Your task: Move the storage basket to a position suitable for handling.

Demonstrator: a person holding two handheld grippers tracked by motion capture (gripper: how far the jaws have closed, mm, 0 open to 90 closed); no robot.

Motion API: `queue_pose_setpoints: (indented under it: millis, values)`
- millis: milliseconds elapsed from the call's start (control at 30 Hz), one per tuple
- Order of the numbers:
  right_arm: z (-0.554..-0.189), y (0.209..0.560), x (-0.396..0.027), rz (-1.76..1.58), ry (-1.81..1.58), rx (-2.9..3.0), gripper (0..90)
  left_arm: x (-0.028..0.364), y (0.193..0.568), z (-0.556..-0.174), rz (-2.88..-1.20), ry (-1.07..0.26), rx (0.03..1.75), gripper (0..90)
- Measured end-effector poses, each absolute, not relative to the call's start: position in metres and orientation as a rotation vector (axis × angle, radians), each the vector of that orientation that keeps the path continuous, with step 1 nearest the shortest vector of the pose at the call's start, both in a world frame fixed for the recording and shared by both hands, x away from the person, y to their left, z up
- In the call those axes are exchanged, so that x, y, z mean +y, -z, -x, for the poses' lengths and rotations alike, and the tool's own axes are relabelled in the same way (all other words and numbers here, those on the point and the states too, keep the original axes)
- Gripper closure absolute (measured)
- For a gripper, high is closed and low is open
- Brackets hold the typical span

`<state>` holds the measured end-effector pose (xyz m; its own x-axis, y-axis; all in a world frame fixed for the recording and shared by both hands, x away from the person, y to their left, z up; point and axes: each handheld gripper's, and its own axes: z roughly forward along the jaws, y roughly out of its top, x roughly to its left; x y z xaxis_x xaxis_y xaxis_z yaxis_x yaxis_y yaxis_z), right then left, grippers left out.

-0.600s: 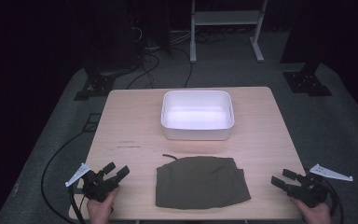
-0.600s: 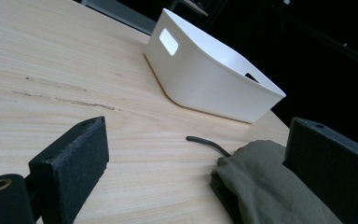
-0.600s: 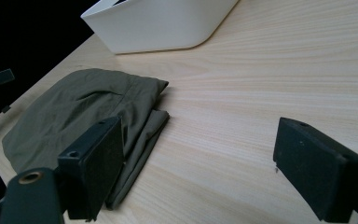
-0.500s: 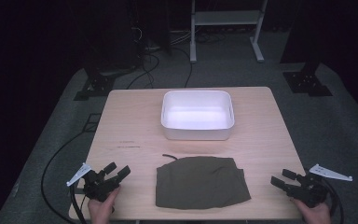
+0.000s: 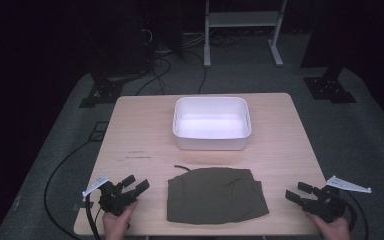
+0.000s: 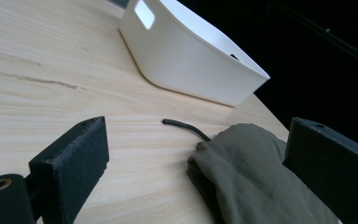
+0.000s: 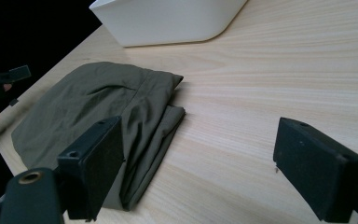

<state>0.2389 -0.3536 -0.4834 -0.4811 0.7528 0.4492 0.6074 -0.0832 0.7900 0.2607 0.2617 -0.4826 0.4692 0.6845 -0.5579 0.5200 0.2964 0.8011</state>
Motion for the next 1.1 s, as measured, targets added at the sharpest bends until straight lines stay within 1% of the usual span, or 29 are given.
queue_pose_setpoints:
  millis: [167,367,600,867,1100]
  values:
    - [-0.24,0.483,-0.35,-1.514,-1.608,2.044,15.6,0.253,0.484,-0.26,-1.385,-0.128,1.169,5.5]
    - [-0.24,0.482,-0.343,-1.511,-1.608,2.062,15.3,0.243,0.488,-0.258,-1.387,-0.046,1.202,5.5]
    - [-0.242,0.483,-0.332,-1.507,-1.593,2.104,15.3,0.228,0.493,-0.256,-1.429,0.034,1.222,5.5]
    - [-0.245,0.486,-0.312,-1.481,-1.552,2.2,15.3,0.211,0.497,-0.257,-1.51,0.096,1.192,5.5]
    - [-0.248,0.488,-0.307,-1.498,-1.555,2.225,15.3,0.201,0.5,-0.258,-1.554,0.133,1.198,5.5]
